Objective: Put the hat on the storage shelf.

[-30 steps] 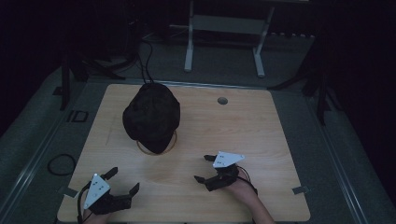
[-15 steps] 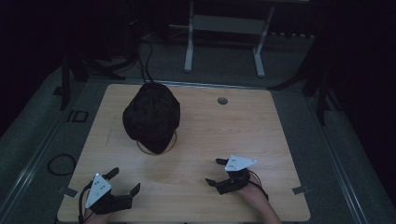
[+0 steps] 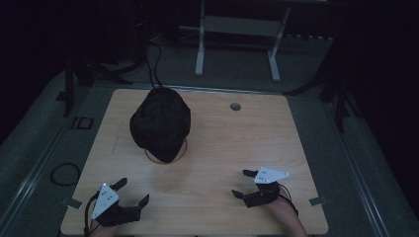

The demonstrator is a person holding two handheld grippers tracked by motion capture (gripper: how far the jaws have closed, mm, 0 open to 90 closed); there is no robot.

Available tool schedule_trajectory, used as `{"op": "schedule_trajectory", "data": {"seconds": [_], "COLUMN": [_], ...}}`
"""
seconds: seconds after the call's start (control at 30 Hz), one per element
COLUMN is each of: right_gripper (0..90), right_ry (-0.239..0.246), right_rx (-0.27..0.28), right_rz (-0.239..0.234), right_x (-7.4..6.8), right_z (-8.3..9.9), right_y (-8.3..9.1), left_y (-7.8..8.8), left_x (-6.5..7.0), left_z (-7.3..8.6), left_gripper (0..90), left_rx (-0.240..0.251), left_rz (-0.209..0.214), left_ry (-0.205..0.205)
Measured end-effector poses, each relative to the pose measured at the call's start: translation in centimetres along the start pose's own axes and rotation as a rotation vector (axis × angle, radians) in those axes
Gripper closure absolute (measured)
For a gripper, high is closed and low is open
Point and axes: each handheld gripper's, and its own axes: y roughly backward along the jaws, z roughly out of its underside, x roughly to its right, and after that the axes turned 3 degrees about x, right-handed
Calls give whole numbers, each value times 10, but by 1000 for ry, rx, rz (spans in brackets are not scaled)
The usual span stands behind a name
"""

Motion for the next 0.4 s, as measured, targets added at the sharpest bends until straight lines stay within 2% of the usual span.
{"op": "schedule_trajectory", "data": {"seconds": [0.13, 0.23, 0.4], "right_gripper": [145, 145, 145], "right_ry": [-2, -16, -27], "right_rx": [2, 12, 11], "right_rz": [14, 35, 41], "right_x": [7, 13, 16], "right_z": [2, 5, 7], "right_y": [5, 10, 10], "left_y": [0, 0, -1], "left_x": [-1, -1, 0], "left_z": [1, 1, 2], "left_gripper": [42, 43, 43], "left_rx": [9, 3, 1], "left_rz": [6, 5, 3], "left_ry": [13, 10, 5]}}
